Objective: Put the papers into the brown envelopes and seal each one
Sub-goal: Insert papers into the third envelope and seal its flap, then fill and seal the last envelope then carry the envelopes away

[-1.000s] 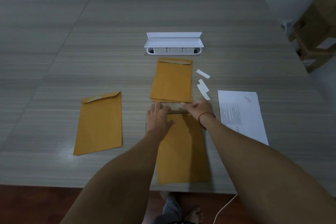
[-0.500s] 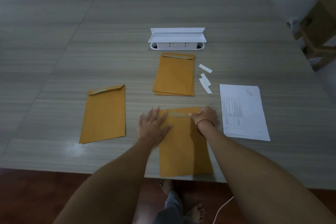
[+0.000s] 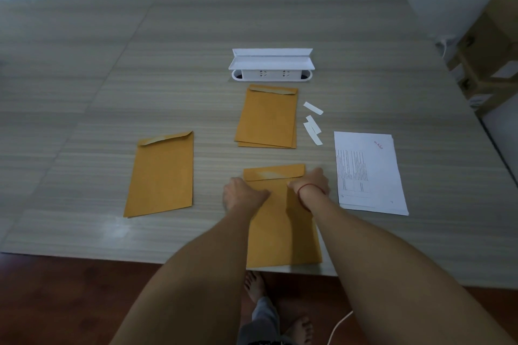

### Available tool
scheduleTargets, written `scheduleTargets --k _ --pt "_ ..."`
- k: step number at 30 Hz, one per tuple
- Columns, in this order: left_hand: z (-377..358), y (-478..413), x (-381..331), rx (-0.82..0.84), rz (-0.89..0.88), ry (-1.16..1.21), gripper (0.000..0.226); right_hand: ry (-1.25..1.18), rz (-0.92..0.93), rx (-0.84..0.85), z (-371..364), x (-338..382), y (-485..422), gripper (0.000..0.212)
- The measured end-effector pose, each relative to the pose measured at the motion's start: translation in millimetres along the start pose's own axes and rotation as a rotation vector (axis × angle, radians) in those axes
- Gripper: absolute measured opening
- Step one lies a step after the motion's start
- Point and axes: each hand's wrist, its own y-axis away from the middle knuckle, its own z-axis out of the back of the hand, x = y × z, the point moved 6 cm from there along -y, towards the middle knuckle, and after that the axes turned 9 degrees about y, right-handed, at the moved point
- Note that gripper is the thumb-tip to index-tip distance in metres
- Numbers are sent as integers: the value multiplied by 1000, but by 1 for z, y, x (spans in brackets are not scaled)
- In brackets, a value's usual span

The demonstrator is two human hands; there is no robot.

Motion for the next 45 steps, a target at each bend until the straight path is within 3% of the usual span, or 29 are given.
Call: scheduleTargets --k 4,8,12,17,20,22,25,28,32,36,38,41,45 --pt "-4 -1 9 -8 92 126 90 52 -4 67 -2 -3 0 49" --pt "-7 -6 9 30 109 201 69 60 28 66 -2 0 4 43" --pt "-7 -15 -10 42 -3 268 67 -98 115 100 5 20 4 37" --pt "14 -47 -63 105 -107 315 97 -175 250 151 34 66 -15 44" --pt "23 -74 -95 112 -128 251 108 -175 254 79 47 95 -34 36" --pt "30 -93 -113 61 -118 202 96 -196 222 32 52 113 -51 12" --pt "35 -121 -138 8 -166 166 77 -200 186 1 52 138 -77 25" --pt "31 -147 -155 -17 -194 113 76 -190 185 10 48 157 -97 13" --pt "24 -173 -169 -8 -211 65 79 -175 156 21 43 171 -115 33" --pt "20 -180 -168 23 -207 87 79 -144 182 61 36 179 -118 18" --pt "26 -175 -168 16 -217 65 68 -110 201 68 36 181 -110 14" --pt "41 -160 -165 49 -238 60 48 -27 277 65 40 184 -86 23" --pt "73 -127 -148 21 -264 10 51 80 387 81 45 190 -34 51"
